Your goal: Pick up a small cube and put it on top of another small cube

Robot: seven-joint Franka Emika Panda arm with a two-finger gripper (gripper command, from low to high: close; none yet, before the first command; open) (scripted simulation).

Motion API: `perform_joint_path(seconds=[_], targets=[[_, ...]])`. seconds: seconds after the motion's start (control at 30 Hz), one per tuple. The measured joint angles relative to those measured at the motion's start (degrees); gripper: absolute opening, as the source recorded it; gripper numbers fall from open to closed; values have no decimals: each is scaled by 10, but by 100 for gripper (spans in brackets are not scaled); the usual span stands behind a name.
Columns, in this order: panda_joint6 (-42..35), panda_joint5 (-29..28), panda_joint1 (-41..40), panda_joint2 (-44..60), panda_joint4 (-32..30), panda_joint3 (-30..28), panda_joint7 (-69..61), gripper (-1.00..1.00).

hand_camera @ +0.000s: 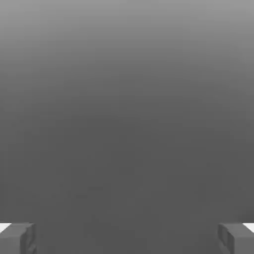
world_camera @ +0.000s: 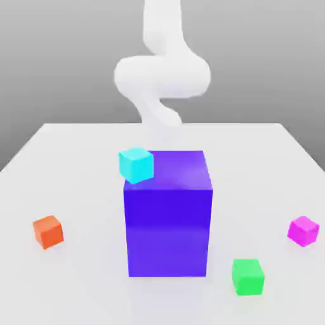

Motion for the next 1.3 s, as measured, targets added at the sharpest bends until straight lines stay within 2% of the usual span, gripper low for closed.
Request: perform_joint_path(seconds=[0.33, 0.63, 0.77, 0.9, 1.1, 1.13, 1.3], targets=[[92, 40, 171, 183, -63, 6, -252, 0], [174, 53, 282, 343, -119, 58, -459, 0], [212, 27, 336, 414, -144, 84, -529, 0], [249, -31, 372, 486, -169, 98, -575, 0], [339, -97, 412, 607, -154, 59, -550, 0], [351, -101, 417, 622, -151, 53, -547, -100], [349, -101, 417, 622, -151, 53, -547, -100]])
